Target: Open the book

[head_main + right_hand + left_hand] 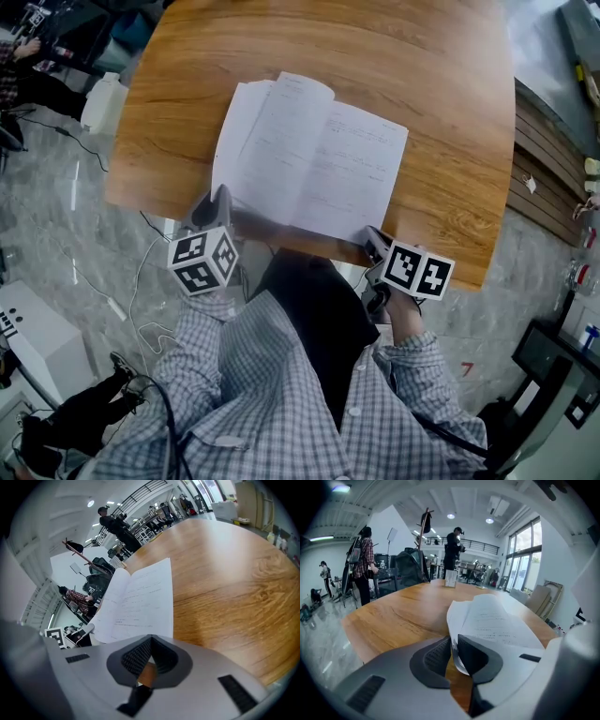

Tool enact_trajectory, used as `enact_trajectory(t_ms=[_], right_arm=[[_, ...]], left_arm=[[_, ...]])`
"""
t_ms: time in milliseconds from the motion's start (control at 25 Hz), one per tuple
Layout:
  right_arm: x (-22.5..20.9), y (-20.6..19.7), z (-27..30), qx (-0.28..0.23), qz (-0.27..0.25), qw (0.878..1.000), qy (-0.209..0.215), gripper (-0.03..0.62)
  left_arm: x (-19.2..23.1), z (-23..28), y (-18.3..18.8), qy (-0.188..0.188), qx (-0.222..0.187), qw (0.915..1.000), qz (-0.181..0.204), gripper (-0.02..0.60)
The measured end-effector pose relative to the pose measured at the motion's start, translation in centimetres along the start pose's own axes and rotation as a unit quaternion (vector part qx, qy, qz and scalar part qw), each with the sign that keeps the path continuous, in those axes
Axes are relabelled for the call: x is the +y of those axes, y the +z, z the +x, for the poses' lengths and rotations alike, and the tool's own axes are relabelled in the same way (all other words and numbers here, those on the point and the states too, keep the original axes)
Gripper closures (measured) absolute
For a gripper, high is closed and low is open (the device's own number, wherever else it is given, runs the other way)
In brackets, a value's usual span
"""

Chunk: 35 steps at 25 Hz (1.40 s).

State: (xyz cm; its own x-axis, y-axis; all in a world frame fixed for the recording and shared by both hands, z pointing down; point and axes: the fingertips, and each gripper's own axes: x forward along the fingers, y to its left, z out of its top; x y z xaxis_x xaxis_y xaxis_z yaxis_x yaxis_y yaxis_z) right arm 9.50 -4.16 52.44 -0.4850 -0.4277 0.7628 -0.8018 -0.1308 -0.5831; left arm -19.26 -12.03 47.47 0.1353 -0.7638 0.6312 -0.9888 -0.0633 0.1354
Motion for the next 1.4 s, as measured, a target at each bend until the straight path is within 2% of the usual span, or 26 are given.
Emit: enact_trajectory(t_ms=[240, 360, 520, 640, 800, 960, 1040, 1120, 1200, 1280, 1400], right_arm=[[-0.1, 0.5, 0.1, 0.000, -0.013, 1.000, -0.015, 0.574], [-0.2, 0.5, 0.1, 0.000, -0.015, 1.000, -0.018, 0.574], [-0.1, 0.5, 0.1, -0.003, -0.021, 0.999, -0.027, 0.574], [-0.1, 0.5, 0.1, -0.004, -0.019, 0.999, -0.026, 0.574], [-0.2, 0.6, 0.1, -0.005, -0.018, 1.000, -0.026, 0.574], [-0.1, 0.6, 0.0, -0.010, -0.017, 0.999, -0.028, 0.574], [-0.2, 0.6, 0.0, -0.014, -0.017, 0.999, -0.029, 0.574], [-0.2, 0.6, 0.0, -0.016, -0.012, 0.999, -0.029, 0.574], [-0.1, 0.6, 0.1, -0.020, -0.008, 0.999, -0.027, 0.574], [0.1, 0.6, 0.2, -0.027, -0.017, 0.999, -0.024, 0.574], [0.2, 0.6, 0.0, -0.045, -0.068, 0.996, -0.032, 0.574]], left_arm=[[0.6, 0.3, -2.2, 0.001, 0.029, 0.9994, -0.022, 0.538], [0.9, 0.6, -2.9, -0.006, 0.043, 0.9988, -0.023, 0.512], [1.7, 0.6, -3.1, -0.008, 0.055, 0.9984, -0.014, 0.478], [2.5, 0.4, -3.2, 0.002, 0.065, 0.9979, 0.009, 0.449], [4.3, -0.6, -3.5, 0.031, 0.077, 0.9962, 0.025, 0.449], [4.4, -2.1, -2.3, 0.033, 0.066, 0.9966, 0.039, 0.449], [3.0, -2.5, -1.0, 0.017, 0.039, 0.9979, 0.049, 0.467], [0.7, -2.7, 0.4, -0.009, 0.008, 0.9985, 0.053, 0.539], [-2.1, -2.5, 1.5, -0.041, -0.016, 0.9968, 0.066, 0.569], [-5.4, -2.3, 2.3, -0.089, -0.030, 0.9928, 0.074, 0.572], [-10.7, -1.8, 2.1, -0.168, -0.031, 0.9821, 0.079, 0.572]])
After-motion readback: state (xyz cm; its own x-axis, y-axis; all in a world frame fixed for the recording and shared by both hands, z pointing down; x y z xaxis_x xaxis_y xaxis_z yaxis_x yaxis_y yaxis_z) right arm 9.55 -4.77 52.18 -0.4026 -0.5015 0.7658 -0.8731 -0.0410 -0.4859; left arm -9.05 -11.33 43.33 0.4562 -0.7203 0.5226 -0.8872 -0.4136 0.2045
